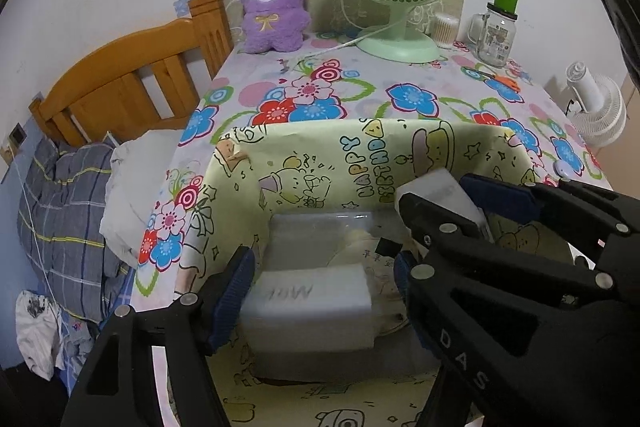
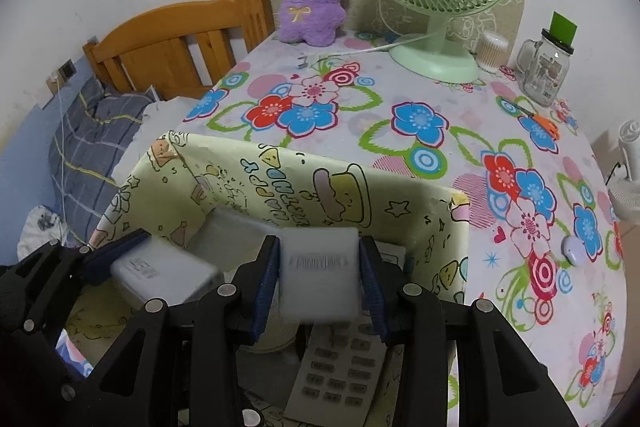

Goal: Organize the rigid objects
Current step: 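Lower both chargers into the yellow box with both tools, then open both tools and withdraw them from the yellow box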

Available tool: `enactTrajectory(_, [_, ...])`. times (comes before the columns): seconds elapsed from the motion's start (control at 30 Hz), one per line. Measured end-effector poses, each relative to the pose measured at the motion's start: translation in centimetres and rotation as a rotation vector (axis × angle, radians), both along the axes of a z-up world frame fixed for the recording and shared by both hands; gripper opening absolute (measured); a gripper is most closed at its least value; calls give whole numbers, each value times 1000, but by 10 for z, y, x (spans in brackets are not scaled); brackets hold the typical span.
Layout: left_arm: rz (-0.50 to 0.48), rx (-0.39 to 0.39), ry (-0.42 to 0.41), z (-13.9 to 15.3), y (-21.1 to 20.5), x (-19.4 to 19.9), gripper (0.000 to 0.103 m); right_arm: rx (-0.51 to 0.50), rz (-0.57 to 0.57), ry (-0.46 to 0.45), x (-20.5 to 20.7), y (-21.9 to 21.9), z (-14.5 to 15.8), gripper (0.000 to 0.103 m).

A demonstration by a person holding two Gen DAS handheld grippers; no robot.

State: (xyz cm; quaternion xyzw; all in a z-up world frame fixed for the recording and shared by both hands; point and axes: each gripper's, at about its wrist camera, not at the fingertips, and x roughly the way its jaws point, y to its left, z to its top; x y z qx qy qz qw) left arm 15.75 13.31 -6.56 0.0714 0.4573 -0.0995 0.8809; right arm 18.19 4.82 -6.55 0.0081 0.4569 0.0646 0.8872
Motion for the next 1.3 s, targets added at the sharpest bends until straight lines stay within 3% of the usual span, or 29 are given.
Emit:
enactTrajectory(0.13, [-14,-24,11,1,-2,-2,88,-7,-1,3,-1,-3,2,57])
enactTrajectory(0.27, [-17,-21,-4,8,-7,-7,90,-8,-11,-7,-7,-7,9,65])
enactTrajectory(0.7, [-15,-29,-51,29,-23,-37,92,34,23,-27,-36,-24,30,69])
enactTrajectory(0.8, [-10,-29,-52,32,-28,-42,92,4,-20,-16,-42,-27,34,76])
enactTrajectory(1.3, [-63,-30,-89,42,-72,-69,92,28,-92,-12,-75,-75,40,77])
